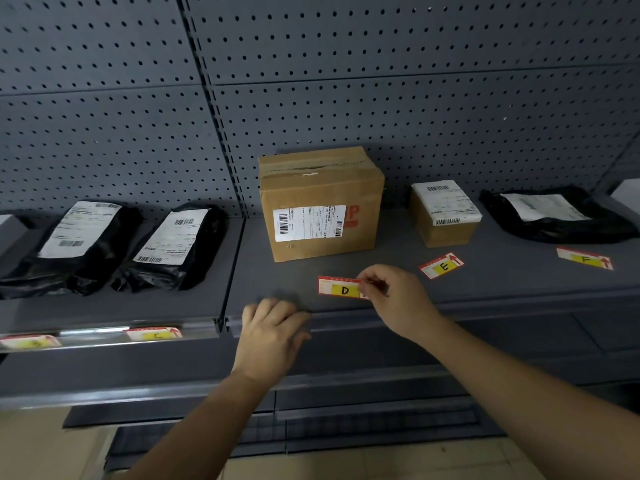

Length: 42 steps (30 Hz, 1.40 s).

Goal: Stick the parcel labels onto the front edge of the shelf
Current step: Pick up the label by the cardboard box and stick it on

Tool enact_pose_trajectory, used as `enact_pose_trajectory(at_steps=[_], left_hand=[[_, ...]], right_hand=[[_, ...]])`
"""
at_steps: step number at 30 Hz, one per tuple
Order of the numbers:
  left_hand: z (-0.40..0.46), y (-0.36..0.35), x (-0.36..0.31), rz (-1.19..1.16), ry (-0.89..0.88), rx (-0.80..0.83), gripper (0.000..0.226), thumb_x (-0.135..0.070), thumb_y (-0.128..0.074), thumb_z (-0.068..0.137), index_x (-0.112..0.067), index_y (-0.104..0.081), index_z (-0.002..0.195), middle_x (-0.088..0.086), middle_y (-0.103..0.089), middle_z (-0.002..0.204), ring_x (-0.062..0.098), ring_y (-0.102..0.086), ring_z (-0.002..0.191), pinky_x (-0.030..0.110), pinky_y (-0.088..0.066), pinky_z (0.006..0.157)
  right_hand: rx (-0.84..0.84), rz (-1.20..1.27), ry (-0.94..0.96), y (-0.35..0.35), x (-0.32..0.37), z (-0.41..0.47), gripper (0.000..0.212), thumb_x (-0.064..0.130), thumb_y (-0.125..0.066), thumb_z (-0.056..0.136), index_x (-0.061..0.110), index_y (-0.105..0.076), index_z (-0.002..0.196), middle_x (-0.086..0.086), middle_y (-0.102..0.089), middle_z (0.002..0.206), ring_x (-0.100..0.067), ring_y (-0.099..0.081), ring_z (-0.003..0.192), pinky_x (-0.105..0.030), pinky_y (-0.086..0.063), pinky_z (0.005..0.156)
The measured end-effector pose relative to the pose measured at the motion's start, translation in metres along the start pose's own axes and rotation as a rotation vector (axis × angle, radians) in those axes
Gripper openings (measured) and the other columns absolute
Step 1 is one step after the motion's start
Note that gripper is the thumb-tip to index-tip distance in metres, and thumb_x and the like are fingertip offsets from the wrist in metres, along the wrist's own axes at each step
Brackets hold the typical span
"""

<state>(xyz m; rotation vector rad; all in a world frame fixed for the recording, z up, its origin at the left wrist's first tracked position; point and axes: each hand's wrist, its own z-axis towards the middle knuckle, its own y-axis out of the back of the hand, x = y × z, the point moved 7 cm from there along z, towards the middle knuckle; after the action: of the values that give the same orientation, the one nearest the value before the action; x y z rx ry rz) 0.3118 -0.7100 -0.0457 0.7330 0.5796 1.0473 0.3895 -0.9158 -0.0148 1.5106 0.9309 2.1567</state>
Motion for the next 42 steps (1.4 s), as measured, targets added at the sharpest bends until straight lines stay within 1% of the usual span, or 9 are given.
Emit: enact_pose_trajectory(at_steps=[3,8,11,16,21,24,26,35,42], left_hand=[[-0.004,-0.002,-0.003,0.108,-0.09,-0.053,0.019,-0.025,-0.075,0.08,-0.026,-0.073,0.099,-0.004,-0.061,0.089,0.024,-0.049,0.09,0.038,-0.033,0.076],[-0.015,-0.009,-0.011,0.211,-0.193,-0.101,0.034,-0.008,-0.067,0.077,-0.018,-0.073,0.109,0.003,-0.067,0.096,0.028,-0.05,0.094,0.043,-0.032,0.078],[-0.017,-0.012,-0.013,0.21,-0.218,-0.104,0.035,-0.007,-0.062,0.077,-0.015,-0.072,0.11,0.004,-0.068,0.101,0.028,-0.049,0.097,0.042,-0.031,0.078],[-0.015,-0.009,-0.014,0.142,-0.186,-0.092,0.032,-0.005,-0.055,0.08,-0.015,-0.074,0.104,0.002,-0.068,0.101,0.024,-0.048,0.097,0.039,-0.028,0.077],[-0.013,-0.01,-0.012,0.026,-0.133,-0.016,0.036,0.0,-0.072,0.073,-0.017,-0.071,0.104,-0.001,-0.066,0.099,0.022,-0.05,0.09,0.036,-0.029,0.075],[-0.011,-0.011,-0.01,-0.023,-0.113,0.027,0.035,-0.001,-0.072,0.074,-0.019,-0.071,0.104,-0.001,-0.064,0.095,0.023,-0.051,0.085,0.034,-0.03,0.074],[-0.011,-0.011,-0.01,-0.037,-0.107,0.032,0.034,-0.001,-0.071,0.075,-0.019,-0.071,0.104,-0.001,-0.063,0.094,0.023,-0.051,0.085,0.033,-0.031,0.074],[-0.011,-0.012,-0.007,-0.088,-0.103,0.012,0.028,-0.003,-0.071,0.078,-0.017,-0.073,0.103,-0.001,-0.063,0.092,0.021,-0.052,0.084,0.033,-0.037,0.074],[-0.011,-0.01,-0.003,-0.115,-0.092,0.007,0.03,-0.002,-0.073,0.075,-0.016,-0.073,0.102,-0.001,-0.063,0.09,0.021,-0.05,0.083,0.03,-0.035,0.073]], right_hand=[[-0.006,0.015,-0.004,0.0,0.001,-0.003,0.011,0.022,-0.063,0.093,0.024,-0.065,0.103,0.014,-0.063,0.095,0.003,-0.058,0.087,-0.007,-0.046,0.068],[0.01,0.04,-0.024,-0.003,0.001,-0.007,0.01,0.022,-0.063,0.093,0.026,-0.065,0.102,0.015,-0.063,0.094,0.001,-0.058,0.087,-0.01,-0.047,0.067],[0.021,0.045,-0.023,-0.004,0.001,-0.009,0.01,0.021,-0.064,0.093,0.027,-0.064,0.101,0.015,-0.064,0.094,0.001,-0.059,0.087,-0.01,-0.047,0.068],[0.096,0.02,0.023,-0.01,0.008,-0.013,0.016,0.017,-0.063,0.093,0.027,-0.063,0.105,0.014,-0.064,0.097,0.001,-0.059,0.091,-0.017,-0.05,0.076],[0.133,-0.152,0.179,-0.018,0.02,-0.01,0.011,0.02,-0.062,0.093,0.027,-0.064,0.101,0.016,-0.061,0.092,-0.002,-0.055,0.088,-0.024,-0.048,0.077],[0.134,-0.278,0.301,-0.024,0.025,-0.01,0.007,0.023,-0.061,0.093,0.025,-0.066,0.098,0.012,-0.062,0.091,-0.006,-0.052,0.086,-0.033,-0.044,0.081],[0.126,-0.324,0.347,-0.026,0.027,-0.013,0.007,0.024,-0.062,0.092,0.024,-0.067,0.097,0.01,-0.061,0.092,-0.008,-0.051,0.087,-0.033,-0.043,0.08],[0.043,-0.418,0.314,-0.032,0.014,-0.03,0.01,0.029,-0.067,0.088,0.026,-0.074,0.095,0.008,-0.053,0.094,-0.012,-0.046,0.095,-0.03,-0.032,0.081],[0.009,-0.408,0.255,-0.036,0.021,-0.027,0.006,0.025,-0.071,0.086,0.027,-0.074,0.089,0.011,-0.05,0.093,-0.009,-0.044,0.094,-0.031,-0.026,0.079]])
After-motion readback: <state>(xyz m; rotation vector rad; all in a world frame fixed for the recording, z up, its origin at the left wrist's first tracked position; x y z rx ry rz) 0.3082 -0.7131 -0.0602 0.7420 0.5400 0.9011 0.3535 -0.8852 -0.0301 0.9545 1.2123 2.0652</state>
